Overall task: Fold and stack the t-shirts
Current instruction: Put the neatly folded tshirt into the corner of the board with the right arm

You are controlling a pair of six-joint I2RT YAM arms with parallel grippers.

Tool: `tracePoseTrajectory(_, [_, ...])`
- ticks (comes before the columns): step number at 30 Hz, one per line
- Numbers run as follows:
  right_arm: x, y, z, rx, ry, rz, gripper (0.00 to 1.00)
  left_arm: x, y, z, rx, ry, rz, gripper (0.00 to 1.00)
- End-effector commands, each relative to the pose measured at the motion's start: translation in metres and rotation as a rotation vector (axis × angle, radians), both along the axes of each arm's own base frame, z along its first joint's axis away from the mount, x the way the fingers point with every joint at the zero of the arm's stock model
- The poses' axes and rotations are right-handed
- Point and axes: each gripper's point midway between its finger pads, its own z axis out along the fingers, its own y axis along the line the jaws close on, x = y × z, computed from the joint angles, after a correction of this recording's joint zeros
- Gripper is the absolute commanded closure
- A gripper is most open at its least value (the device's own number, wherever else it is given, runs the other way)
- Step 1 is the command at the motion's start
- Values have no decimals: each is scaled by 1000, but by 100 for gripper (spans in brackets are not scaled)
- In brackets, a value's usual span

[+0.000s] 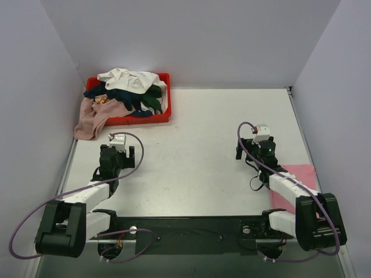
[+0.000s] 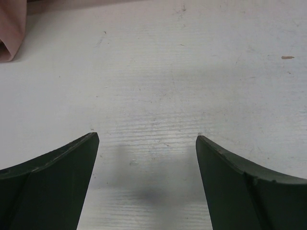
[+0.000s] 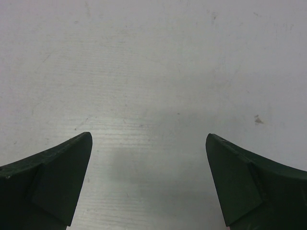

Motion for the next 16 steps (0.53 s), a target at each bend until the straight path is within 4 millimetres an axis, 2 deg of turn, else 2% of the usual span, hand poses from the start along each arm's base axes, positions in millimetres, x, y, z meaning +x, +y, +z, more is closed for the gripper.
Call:
tracePoseTrajectory(1, [5, -5, 2, 11, -40, -14, 0, 19, -4, 29, -58, -104, 14, 7])
tracePoseTrajectory(16, [11, -4, 4, 13, -43, -11, 0, 22, 1, 34, -41, -135, 38, 6])
